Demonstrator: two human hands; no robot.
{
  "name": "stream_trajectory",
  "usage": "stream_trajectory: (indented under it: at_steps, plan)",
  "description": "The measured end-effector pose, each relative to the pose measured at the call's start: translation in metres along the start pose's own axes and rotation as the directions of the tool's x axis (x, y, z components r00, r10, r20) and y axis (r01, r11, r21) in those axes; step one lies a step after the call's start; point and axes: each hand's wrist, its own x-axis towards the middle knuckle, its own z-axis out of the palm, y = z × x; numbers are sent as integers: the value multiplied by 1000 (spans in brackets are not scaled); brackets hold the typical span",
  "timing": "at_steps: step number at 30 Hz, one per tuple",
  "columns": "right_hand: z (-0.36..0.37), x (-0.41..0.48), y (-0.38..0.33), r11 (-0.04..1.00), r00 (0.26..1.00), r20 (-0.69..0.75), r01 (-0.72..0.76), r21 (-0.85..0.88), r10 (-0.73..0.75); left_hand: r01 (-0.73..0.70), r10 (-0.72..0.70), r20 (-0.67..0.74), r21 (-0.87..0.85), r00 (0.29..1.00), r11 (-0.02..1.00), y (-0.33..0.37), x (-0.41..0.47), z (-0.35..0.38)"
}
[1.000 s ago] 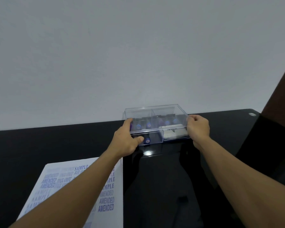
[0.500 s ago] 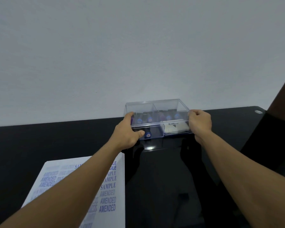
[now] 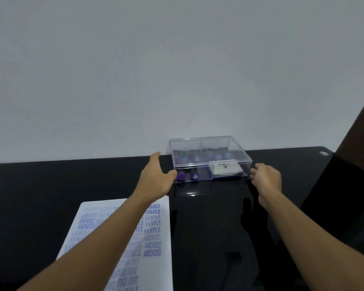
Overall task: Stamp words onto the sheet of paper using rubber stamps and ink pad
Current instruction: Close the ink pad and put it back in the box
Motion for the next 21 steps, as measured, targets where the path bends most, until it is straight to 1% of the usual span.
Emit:
stream_trajectory:
  at_steps: [4, 9, 12, 17, 21]
  plan:
    - [-13, -50, 3, 989, 998, 20, 60, -137, -57, 19, -18, -48, 14, 999, 1000, -1, -38, -26]
    - [-17, -118, 6, 966, 989, 131, 93, -240, -63, 53, -47, -76, 76, 996, 996, -9, -88, -54]
    - [-20, -166, 9, 955, 970, 243, 98, -281, -28, 119, -112, -81, 77, 990, 990, -21, -122, -77]
    - [-25, -243, 11, 927, 908, 417, 125, -353, 36, 259, -251, -124, 52, 960, 965, -47, -174, -115]
    - [-32, -285, 18, 910, 878, 476, 163, -381, 42, 353, -340, -179, 43, 923, 935, -70, -212, -135]
